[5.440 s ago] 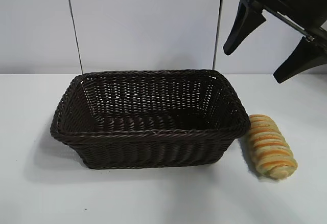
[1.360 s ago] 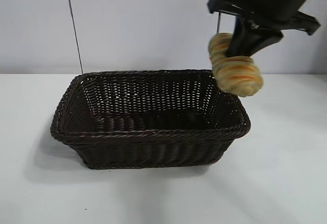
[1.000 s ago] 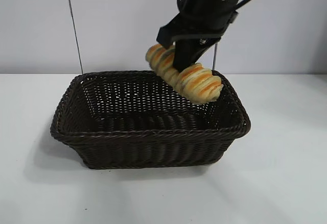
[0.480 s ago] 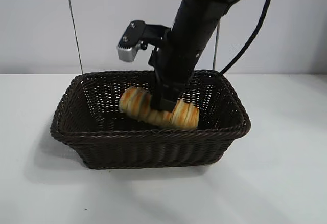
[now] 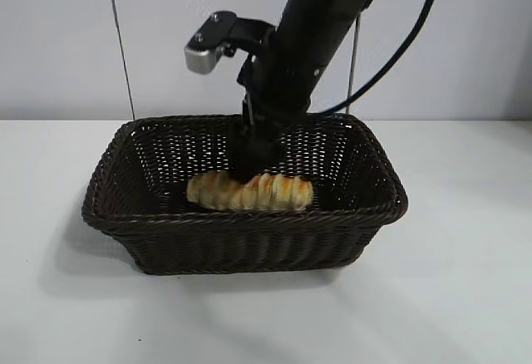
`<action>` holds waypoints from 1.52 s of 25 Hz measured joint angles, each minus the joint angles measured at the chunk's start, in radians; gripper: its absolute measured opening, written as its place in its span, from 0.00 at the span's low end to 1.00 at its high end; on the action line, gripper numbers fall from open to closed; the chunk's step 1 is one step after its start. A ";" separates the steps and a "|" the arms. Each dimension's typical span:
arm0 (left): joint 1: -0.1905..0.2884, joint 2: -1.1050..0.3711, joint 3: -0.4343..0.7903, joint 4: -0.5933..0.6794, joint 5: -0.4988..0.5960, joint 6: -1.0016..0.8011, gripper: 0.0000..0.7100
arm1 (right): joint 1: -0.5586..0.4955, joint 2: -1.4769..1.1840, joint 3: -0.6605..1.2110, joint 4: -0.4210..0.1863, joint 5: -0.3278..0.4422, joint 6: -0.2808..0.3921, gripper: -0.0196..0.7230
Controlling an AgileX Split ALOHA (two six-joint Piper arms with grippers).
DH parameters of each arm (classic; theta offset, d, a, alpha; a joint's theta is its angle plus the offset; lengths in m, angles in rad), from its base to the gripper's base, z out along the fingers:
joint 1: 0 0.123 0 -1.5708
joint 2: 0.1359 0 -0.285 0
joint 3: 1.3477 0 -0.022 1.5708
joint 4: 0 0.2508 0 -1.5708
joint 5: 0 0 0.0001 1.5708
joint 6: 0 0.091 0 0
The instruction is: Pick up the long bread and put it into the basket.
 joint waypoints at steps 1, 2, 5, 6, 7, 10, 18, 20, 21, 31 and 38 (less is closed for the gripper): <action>0.000 0.000 0.000 0.000 0.000 0.000 0.98 | -0.003 -0.001 -0.036 -0.035 0.036 0.071 0.96; 0.000 0.000 0.000 0.000 0.000 0.000 0.98 | -0.007 -0.001 -0.064 -0.061 0.081 0.146 0.96; 0.000 0.000 0.000 0.000 0.000 0.000 0.98 | -0.038 -0.001 -0.156 -0.126 0.194 0.287 0.96; 0.000 0.000 0.000 0.000 0.000 0.000 0.98 | -0.058 -0.001 -0.181 -0.131 0.224 0.318 0.96; 0.000 0.000 0.000 0.000 0.000 0.000 0.98 | -0.083 -0.001 -0.208 -0.135 0.250 0.342 0.96; 0.000 0.000 0.000 0.000 0.000 0.000 0.98 | -0.174 -0.001 -0.269 -0.140 0.319 0.386 0.96; 0.000 0.000 0.000 0.000 0.000 0.000 0.98 | -0.518 -0.001 -0.319 -0.146 0.408 0.401 0.96; 0.000 0.000 0.000 0.000 0.000 0.000 0.98 | -0.600 -0.001 -0.319 -0.149 0.421 0.401 0.96; 0.000 0.000 0.000 0.000 0.000 0.000 0.98 | -0.640 -0.001 -0.319 -0.151 0.424 0.401 0.96; 0.000 0.000 0.000 0.000 0.000 0.000 0.98 | -0.794 -0.137 -0.316 -0.099 0.439 0.397 0.96; 0.000 0.000 0.000 0.000 0.000 0.000 0.98 | -0.791 -0.456 -0.304 -0.004 0.443 0.397 0.96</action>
